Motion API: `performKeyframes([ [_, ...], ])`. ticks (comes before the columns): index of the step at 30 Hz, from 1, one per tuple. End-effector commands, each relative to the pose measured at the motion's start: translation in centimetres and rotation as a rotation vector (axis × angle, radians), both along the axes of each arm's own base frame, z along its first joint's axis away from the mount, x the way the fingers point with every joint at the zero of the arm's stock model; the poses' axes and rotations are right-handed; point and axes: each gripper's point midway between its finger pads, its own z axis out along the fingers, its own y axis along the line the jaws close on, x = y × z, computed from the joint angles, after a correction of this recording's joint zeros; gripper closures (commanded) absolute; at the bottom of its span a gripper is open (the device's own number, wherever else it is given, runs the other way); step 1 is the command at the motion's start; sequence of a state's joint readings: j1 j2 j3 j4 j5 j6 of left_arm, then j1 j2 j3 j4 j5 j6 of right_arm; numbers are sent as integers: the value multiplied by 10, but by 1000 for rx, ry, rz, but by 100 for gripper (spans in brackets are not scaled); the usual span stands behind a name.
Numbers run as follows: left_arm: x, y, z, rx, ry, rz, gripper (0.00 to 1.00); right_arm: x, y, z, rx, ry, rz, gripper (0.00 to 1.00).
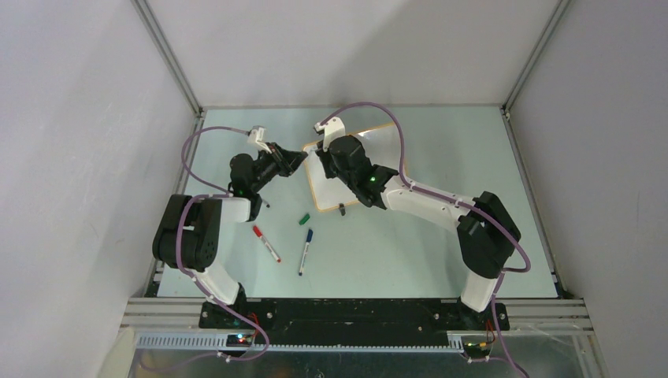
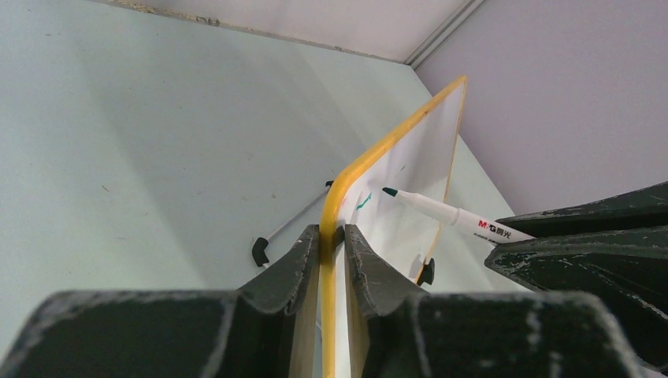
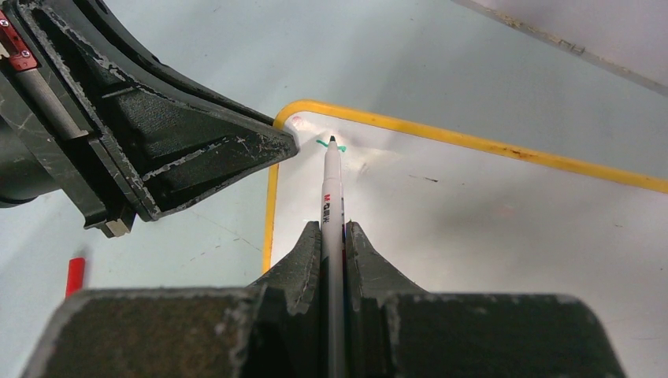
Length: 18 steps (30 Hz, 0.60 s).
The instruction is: Write a sentence on the whiteboard
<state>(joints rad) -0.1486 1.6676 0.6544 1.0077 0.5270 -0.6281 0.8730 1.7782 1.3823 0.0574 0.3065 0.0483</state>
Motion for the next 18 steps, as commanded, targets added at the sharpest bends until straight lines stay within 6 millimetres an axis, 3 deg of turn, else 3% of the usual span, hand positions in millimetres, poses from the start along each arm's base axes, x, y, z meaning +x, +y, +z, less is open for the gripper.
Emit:
performKeyframes([
  [1, -5, -2, 24, 8, -90, -10, 79, 1, 1, 12, 27, -24, 1, 100],
  [10, -5, 0, 26, 21, -95, -2, 79, -15, 1, 32, 75, -2, 27, 100],
  [18, -5, 0, 27, 26, -101, 2, 79, -30, -24, 62, 72, -5, 21, 100],
])
